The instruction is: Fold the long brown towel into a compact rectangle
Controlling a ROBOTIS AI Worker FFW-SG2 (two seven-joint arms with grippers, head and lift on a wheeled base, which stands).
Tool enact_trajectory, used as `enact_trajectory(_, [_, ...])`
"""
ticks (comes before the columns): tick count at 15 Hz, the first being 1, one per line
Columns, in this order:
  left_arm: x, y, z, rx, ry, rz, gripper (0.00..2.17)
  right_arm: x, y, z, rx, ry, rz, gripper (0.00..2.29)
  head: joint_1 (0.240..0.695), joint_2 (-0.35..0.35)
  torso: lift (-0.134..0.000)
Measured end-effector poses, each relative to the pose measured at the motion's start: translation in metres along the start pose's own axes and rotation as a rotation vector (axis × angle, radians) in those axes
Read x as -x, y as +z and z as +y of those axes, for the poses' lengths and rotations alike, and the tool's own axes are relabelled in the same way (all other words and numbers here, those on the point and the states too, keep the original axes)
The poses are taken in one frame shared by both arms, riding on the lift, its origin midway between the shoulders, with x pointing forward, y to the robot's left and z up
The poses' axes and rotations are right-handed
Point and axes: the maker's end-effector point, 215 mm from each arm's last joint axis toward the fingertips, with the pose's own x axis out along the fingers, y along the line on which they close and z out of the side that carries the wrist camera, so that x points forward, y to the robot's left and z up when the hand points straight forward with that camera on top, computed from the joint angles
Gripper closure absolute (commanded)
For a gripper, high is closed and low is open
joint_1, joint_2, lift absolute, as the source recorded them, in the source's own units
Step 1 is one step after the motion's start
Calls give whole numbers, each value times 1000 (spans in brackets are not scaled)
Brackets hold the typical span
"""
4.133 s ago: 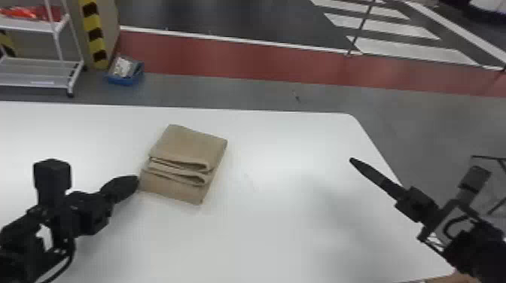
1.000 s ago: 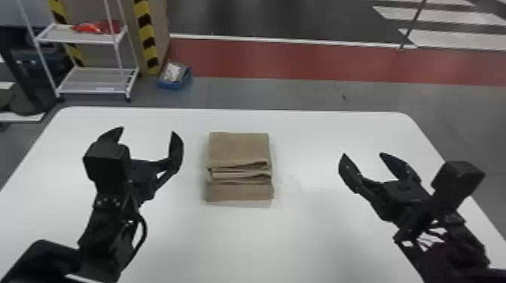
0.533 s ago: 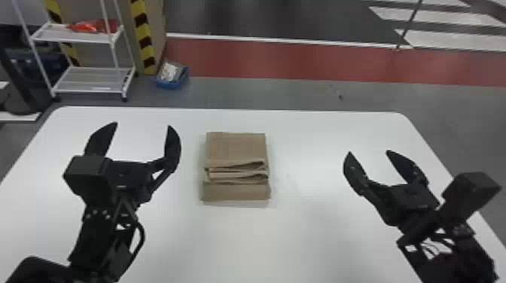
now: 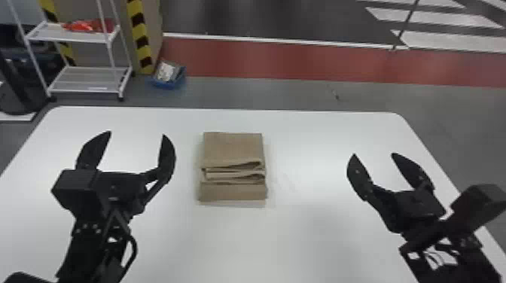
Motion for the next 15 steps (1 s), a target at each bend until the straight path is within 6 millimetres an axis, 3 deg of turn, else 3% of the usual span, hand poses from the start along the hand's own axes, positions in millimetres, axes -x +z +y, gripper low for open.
enact_trajectory(15, [16, 14, -5, 12, -25, -13, -1, 13, 6, 10, -7, 4, -8, 70, 695, -122, -123])
